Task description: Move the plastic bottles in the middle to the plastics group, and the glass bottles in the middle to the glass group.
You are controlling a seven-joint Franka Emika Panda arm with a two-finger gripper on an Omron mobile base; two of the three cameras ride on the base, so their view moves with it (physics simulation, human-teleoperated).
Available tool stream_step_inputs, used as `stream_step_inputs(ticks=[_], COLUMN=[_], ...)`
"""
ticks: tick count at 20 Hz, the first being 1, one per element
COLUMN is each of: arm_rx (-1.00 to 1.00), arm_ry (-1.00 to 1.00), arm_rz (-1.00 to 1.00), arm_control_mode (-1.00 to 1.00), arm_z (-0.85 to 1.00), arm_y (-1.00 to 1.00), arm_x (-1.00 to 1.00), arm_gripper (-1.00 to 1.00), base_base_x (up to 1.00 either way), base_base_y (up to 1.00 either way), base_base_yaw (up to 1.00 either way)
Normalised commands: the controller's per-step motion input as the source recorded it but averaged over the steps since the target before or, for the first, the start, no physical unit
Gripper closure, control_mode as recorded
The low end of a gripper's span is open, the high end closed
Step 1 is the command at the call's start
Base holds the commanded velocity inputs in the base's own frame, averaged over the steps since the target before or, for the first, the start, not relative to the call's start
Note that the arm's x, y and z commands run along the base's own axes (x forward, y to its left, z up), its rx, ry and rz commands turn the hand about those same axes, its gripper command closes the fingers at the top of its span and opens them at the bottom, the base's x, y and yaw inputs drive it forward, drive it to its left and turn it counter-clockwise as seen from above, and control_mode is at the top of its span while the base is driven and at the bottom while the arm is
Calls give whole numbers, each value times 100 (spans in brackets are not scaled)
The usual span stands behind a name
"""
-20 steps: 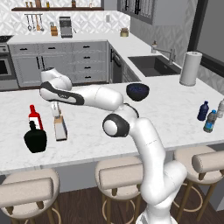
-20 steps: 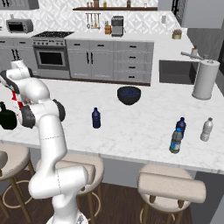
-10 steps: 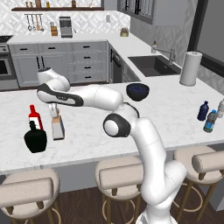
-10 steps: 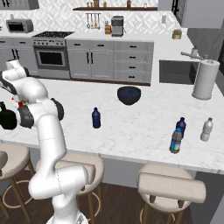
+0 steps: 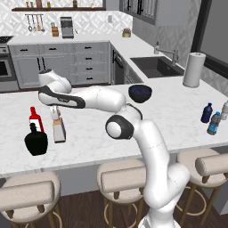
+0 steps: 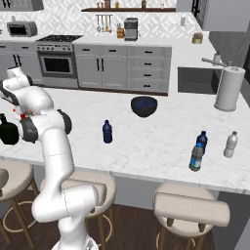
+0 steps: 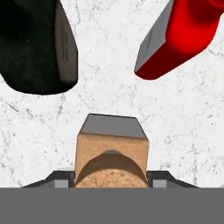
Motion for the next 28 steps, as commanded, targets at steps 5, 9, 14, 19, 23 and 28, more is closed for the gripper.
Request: stream_step_inputs(ticks=[5, 9, 14, 19, 23, 28], arm_rx=[0, 0, 2, 8, 13, 21], arm_ry=[0, 1, 0, -3, -19, -25], arm_rz=[0, 0, -4, -14, -15, -11], arm_control_mode=[-100, -100, -100, -100, -100, -100], arm_z=[0, 9, 36, 5, -26, -46], arm_y=[0, 0, -26, -79, -100, -100], arm_x=[0, -5, -12, -31, -58, -89], arm_gripper=[-100, -100, -100, -100, -100, -100], base_base_x=[0, 0, 0, 0, 0, 0], base_base_y=[0, 0, 0, 0, 0, 0], base_base_yaw=[0, 0, 0, 0, 0, 0])
